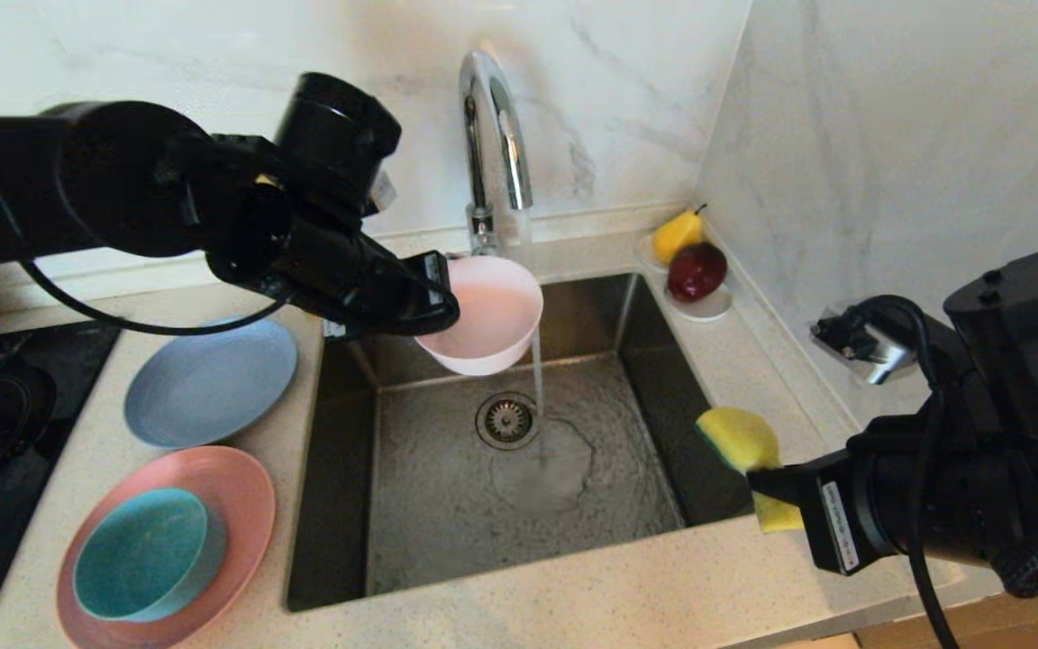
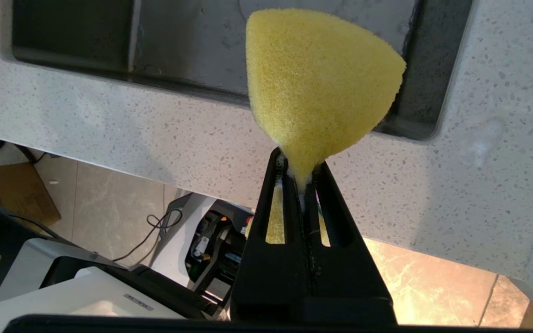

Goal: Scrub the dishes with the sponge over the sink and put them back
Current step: Wash the bowl

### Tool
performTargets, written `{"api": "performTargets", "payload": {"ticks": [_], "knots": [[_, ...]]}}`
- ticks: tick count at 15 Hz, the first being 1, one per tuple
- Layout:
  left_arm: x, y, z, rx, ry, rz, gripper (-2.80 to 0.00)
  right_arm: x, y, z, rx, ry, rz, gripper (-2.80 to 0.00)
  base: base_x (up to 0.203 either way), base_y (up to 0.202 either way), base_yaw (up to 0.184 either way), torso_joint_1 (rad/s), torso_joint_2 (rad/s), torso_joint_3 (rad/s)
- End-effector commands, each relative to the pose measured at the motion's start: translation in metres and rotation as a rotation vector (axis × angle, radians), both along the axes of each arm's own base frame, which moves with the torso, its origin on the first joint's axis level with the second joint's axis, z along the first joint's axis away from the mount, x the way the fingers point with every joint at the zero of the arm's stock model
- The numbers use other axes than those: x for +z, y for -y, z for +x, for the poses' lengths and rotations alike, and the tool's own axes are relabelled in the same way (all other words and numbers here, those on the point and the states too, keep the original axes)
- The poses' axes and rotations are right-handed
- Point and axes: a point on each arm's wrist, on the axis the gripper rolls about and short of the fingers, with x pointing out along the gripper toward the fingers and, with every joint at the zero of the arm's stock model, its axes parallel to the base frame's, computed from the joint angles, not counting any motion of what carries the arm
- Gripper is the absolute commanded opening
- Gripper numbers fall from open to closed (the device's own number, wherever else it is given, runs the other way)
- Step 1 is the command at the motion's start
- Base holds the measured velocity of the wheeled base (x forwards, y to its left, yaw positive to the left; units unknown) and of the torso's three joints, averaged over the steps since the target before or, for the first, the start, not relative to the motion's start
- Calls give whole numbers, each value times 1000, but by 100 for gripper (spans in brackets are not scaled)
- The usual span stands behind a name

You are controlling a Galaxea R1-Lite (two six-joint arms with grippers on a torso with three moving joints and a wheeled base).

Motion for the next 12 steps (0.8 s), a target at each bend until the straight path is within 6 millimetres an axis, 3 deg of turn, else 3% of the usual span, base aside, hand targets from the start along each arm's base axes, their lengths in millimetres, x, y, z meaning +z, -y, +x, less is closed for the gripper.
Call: {"api": "performTargets", "payload": {"ticks": [1,7,12], "knots": [[-34,13,23,10,-61,23,-280,1,1,-1,-2,5,3,-280,0,0,0,0,0,0],[-69,42,75,42,-7,-51,-280,4,3,-3,0,12,10,-280,0,0,0,0,0,0],[-88,51,93,54,34,-84,-280,6,6,-3,-10,16,12,-280,0,0,0,0,0,0]]}}
